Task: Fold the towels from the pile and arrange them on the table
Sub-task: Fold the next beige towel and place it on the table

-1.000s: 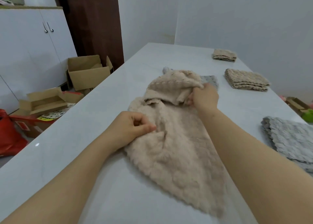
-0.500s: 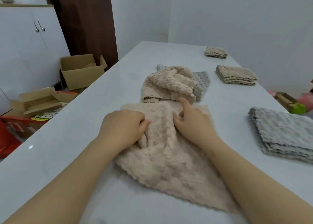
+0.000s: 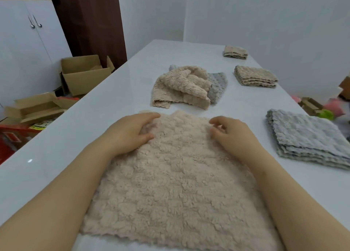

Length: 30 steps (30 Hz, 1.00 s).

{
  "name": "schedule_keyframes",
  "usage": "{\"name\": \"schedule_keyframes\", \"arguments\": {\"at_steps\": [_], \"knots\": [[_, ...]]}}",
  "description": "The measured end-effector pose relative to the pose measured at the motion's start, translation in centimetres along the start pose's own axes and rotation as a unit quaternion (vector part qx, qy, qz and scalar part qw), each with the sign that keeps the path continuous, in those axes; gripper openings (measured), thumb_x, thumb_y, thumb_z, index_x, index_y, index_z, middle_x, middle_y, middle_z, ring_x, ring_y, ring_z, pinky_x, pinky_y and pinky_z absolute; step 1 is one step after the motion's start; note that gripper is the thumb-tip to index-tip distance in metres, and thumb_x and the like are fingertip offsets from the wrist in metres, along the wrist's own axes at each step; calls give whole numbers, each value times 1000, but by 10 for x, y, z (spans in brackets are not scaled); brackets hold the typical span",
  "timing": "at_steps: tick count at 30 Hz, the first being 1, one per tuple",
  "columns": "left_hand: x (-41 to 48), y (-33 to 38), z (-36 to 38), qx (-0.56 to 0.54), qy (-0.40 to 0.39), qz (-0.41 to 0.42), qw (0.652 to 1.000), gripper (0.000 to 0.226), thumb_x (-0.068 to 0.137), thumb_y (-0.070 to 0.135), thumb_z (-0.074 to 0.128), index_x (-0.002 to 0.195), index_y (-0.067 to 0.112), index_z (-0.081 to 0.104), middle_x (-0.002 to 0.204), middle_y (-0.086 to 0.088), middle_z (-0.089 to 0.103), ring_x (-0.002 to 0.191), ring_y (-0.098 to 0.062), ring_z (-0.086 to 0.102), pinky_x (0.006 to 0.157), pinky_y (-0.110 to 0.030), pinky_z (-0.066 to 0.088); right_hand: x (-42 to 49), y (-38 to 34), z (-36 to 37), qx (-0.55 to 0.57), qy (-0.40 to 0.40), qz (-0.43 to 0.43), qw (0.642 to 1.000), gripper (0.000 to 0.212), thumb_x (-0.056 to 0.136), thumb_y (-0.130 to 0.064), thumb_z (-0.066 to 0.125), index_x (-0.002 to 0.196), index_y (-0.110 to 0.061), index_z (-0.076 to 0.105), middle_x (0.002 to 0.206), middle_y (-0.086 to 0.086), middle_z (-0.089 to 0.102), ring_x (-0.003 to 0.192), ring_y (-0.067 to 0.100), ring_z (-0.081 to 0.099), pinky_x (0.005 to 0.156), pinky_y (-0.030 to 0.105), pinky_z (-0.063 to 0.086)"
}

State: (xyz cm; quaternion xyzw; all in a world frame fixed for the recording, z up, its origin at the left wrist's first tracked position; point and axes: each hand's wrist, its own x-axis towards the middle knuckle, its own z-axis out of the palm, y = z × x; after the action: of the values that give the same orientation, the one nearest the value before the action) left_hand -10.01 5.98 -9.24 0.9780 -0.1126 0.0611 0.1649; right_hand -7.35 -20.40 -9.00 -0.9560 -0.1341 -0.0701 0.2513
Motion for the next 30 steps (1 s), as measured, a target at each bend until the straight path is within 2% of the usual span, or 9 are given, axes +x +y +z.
{"name": "schedule_keyframes", "arguments": {"at_steps": [3, 8, 15, 18, 21, 24, 25, 27, 30], "knots": [[1, 1, 4, -10, 40, 9, 999, 57, 91, 35, 51, 143, 31, 27, 149, 8, 33, 130, -16, 39, 105, -33, 28, 1, 4, 10, -82, -33, -21, 996, 33, 92, -31, 45, 123, -25, 54, 130, -7, 55, 122, 20, 44, 94, 34, 37], [8, -14, 24, 86, -71, -56, 992, 63, 90, 59, 23, 146, 31, 15, 156, 7, 13, 142, -9, 10, 114, -43, 5, 5, 9, 15, -89, -23, -20, 996, 34, 93, -34, 42, 125, -27, 50, 134, -9, 51, 126, 16, 40, 97, 35, 33], [28, -22, 24, 48, -14, -42, 998, 62, 92, 55, 28, 146, 28, 15, 154, 5, 23, 140, -12, 21, 114, -42, 6, 8, 11, 18, -65, -21, -2, 998, 37, 94, -36, 40, 129, -28, 45, 138, -9, 46, 130, 14, 35, 102, 36, 25], [14, -16, 21, 16, 104, -20, 994, 53, 93, 44, 41, 141, 23, 33, 146, 1, 40, 132, -16, 37, 113, -39, 15, -1, 9, 12, -22, 48, -8, 999, 35, 92, -29, 47, 126, -21, 50, 128, 2, 56, 120, 22, 46, 96, 36, 32], [-9, -2, 9, -65, 206, 15, 976, 40, 86, 37, 44, 115, 18, 62, 118, 4, 64, 112, -12, 55, 101, -33, 37, -14, 6, 3, -19, 110, -38, 993, 25, 91, -24, 50, 114, -17, 60, 113, 3, 64, 109, 24, 50, 91, 36, 36], [-39, 6, 7, -138, 163, 62, 975, 28, 85, 31, 48, 101, 22, 69, 100, 25, 61, 93, 20, 49, 86, -1, 34, -30, -5, -2, -12, 116, -90, 989, 15, 90, -19, 52, 97, -16, 65, 91, -3, 65, 89, 18, 52, 80, 30, 39], [-49, 6, 8, -140, 124, 87, 978, 26, 86, 30, 50, 103, 25, 68, 103, 29, 57, 96, 24, 45, 87, -1, 32, -38, -11, -3, -6, 109, -110, 988, 13, 89, -18, 53, 92, -16, 66, 84, -5, 62, 84, 15, 51, 76, 28, 39], [-62, 4, 11, -97, 41, 122, 987, 32, 87, 38, 48, 114, 30, 63, 120, 30, 47, 111, 22, 36, 101, -14, 28, -54, -25, -4, 1, 63, -157, 986, 11, 88, -19, 55, 86, -17, 65, 77, -10, 57, 76, 11, 49, 70, 25, 39], [-62, 3, 13, -5, 6, 110, 994, 34, 93, 41, 45, 124, 32, 55, 132, 24, 42, 127, 7, 34, 109, -30, 23, -75, -44, 2, -49, -55, -262, 962, 18, 88, -28, 52, 87, -16, 66, 77, -5, 63, 73, 15, 54, 69, 32, 45]]}}
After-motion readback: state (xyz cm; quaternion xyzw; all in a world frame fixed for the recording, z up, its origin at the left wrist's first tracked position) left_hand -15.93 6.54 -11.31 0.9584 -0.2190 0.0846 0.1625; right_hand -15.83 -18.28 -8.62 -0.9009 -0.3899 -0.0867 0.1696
